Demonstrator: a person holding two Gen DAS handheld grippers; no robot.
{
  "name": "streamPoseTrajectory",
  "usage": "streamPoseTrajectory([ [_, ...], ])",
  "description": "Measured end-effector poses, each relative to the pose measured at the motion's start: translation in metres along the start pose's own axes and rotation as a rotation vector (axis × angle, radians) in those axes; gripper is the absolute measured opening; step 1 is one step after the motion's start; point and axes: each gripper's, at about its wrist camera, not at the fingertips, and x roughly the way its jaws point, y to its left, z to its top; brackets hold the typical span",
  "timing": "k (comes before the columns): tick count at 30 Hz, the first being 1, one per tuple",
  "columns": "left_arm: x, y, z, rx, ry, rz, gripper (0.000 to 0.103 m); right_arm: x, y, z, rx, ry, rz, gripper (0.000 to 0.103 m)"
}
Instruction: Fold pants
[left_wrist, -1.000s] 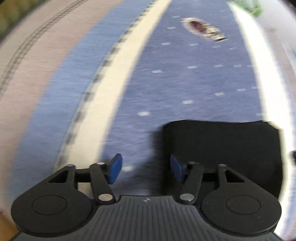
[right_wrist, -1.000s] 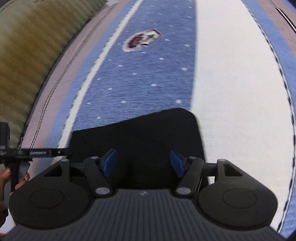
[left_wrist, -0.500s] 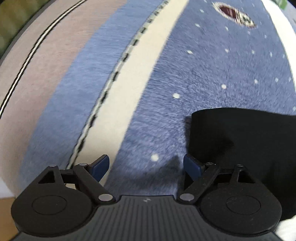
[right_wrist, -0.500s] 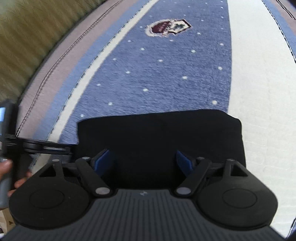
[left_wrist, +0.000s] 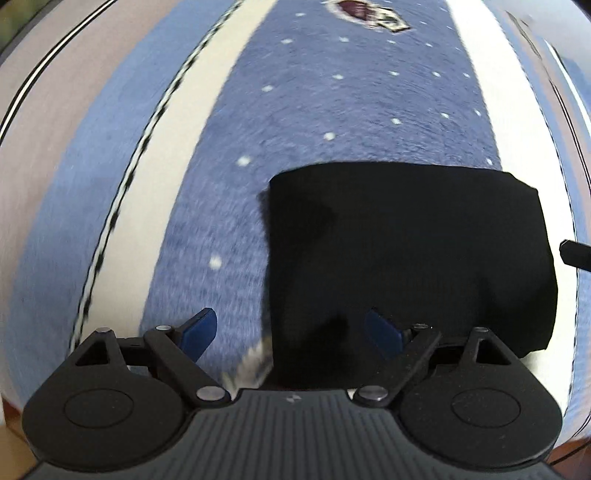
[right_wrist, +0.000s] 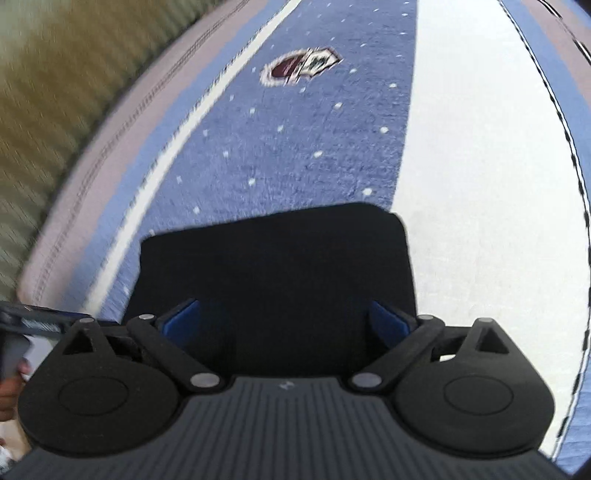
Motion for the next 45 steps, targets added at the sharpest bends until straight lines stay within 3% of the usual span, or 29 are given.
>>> streamPoseTrajectory([
  [5,0.021,0.012,0.021,0.035,0.042,-0.168,0.089,0.004,-0.047,-0.003,0.108,0.009,0.088,0.098],
  [9,0.038,0.026,0.034,0.076,0.070,-0.228,0.089,0.015,-0.099,-0.006,0.258,0.028,0.252,0.098],
  [13,0.061,0.040,0.042,0.047,0.141,-0.362,0.089,0.027,-0.128,-0.007,0.297,0.055,0.356,0.098],
  [17,0.070,0.036,0.048,0.089,0.145,-0.428,0.096,0.045,-0.141,-0.012,0.298,0.105,0.441,0.098],
  [19,0.075,0.027,0.050,0.129,0.154,-0.436,0.103,0.058,-0.146,-0.014,0.302,0.149,0.483,0.097],
  [25,0.079,0.004,0.051,0.260,0.166,-0.387,0.103,0.084,-0.144,-0.008,0.268,0.206,0.631,0.096],
  [30,0.079,0.017,0.051,0.180,0.143,-0.443,0.103,0.090,-0.153,-0.008,0.274,0.215,0.648,0.059],
  [34,0.081,0.003,0.059,0.167,0.143,-0.503,0.103,0.101,-0.155,-0.008,0.339,0.219,0.732,0.059],
  [37,0.083,-0.012,0.056,0.229,0.131,-0.455,0.103,0.117,-0.131,-0.008,0.271,0.281,0.785,0.059],
  [40,0.083,-0.016,0.053,0.199,0.112,-0.422,0.103,0.123,-0.118,-0.008,0.209,0.301,0.776,0.055],
  [44,0.078,-0.010,0.050,0.085,0.080,-0.409,0.098,0.121,-0.111,-0.008,0.229,0.268,0.723,0.051],
  [45,0.074,-0.005,0.047,0.068,0.068,-0.400,0.088,0.119,-0.106,-0.010,0.213,0.269,0.698,0.039],
])
